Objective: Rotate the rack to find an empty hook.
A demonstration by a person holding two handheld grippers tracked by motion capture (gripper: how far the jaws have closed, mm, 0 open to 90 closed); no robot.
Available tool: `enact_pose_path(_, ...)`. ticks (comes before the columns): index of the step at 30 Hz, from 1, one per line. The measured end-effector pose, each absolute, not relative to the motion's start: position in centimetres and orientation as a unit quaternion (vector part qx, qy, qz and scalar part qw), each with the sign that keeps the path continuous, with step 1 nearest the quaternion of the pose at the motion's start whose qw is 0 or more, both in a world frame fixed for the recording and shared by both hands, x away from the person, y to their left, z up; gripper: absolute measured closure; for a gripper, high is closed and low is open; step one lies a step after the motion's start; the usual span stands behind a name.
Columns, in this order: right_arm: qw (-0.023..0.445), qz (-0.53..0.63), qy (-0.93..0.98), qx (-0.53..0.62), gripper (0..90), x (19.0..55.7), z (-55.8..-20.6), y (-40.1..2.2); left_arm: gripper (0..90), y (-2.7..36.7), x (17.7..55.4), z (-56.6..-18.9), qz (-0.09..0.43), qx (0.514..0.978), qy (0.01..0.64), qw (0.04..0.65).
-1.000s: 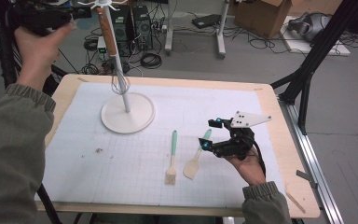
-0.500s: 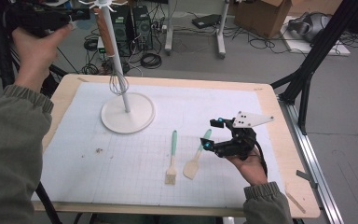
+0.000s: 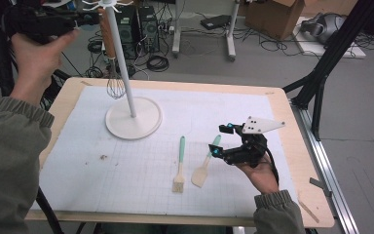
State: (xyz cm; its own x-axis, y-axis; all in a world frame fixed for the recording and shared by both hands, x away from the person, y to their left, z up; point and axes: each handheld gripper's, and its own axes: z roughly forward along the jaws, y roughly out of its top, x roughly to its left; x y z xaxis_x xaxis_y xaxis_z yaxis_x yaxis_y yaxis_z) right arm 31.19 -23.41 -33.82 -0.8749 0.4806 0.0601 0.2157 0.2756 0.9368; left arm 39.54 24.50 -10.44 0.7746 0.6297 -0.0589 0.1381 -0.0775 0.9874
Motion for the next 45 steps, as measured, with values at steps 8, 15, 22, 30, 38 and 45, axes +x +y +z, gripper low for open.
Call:
enact_pose_path(8, 0.120, 0.561, 0.789, 0.220, 20.6, 31.1, -33.7, -23.5, 88.9, 23.0, 40.3, -11.0, 0.196, 0.709, 0.274, 0.619)
enact_pose_path(15, 0.123, 0.562, 0.788, 0.217, 20.6, 31.1, -33.7, -23.5, 88.9, 23.3, 40.6, -11.0, 0.216, 0.698, 0.297, 0.615)
enact_pose_path(22, 0.123, 0.563, 0.788, 0.217, 20.6, 31.1, -33.6, -23.5, 88.8, 23.9, 40.8, -11.2, 0.224, 0.690, 0.307, 0.616)
enact_pose_path(30, 0.124, 0.564, 0.787, 0.218, 20.6, 31.1, -33.6, -23.6, 88.8, 24.2, 40.8, -11.2, 0.233, 0.687, 0.313, 0.613)
enact_pose_path(38, 0.125, 0.565, 0.786, 0.216, 20.6, 31.0, -33.5, -23.6, 88.7, 24.7, 41.0, -11.2, 0.243, 0.681, 0.320, 0.612)
enact_pose_path(45, 0.128, 0.566, 0.786, 0.215, 20.6, 31.0, -33.4, -23.7, 88.6, 25.4, 41.2, -11.3, 0.244, 0.676, 0.329, 0.612)
